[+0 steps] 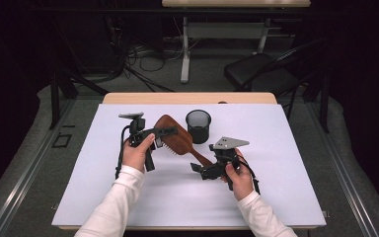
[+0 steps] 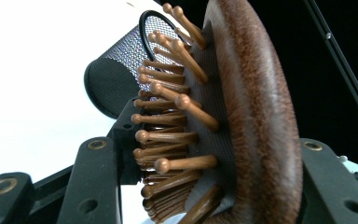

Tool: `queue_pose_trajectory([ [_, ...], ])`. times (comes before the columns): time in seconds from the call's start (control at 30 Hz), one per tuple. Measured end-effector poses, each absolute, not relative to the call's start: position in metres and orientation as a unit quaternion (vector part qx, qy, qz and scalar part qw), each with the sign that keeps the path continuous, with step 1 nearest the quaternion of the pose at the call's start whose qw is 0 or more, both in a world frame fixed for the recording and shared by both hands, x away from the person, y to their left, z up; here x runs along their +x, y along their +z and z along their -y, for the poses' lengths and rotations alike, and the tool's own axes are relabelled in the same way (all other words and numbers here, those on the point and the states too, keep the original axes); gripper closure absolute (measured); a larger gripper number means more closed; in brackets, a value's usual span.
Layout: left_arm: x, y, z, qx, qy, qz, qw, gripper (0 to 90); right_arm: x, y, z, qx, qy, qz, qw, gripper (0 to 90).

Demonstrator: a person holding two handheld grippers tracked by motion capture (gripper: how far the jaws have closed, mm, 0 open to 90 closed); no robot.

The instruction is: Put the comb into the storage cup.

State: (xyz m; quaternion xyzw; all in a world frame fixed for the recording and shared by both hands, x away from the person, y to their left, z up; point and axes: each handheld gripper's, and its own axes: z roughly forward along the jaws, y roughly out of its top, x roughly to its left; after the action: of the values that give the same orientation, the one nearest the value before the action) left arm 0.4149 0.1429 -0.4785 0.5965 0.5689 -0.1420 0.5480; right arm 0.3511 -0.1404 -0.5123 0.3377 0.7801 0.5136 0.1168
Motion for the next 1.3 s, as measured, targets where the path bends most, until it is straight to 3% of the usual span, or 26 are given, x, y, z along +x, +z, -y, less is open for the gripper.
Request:
queue_pose_trajectory([
  [1.3,0.422,-0.455,-0.143,0.604,-0.121,-0.563,0.552,48.3,0.352,-0.510,0.145,0.341,0.522,-0.774,0.112,0.0],
])
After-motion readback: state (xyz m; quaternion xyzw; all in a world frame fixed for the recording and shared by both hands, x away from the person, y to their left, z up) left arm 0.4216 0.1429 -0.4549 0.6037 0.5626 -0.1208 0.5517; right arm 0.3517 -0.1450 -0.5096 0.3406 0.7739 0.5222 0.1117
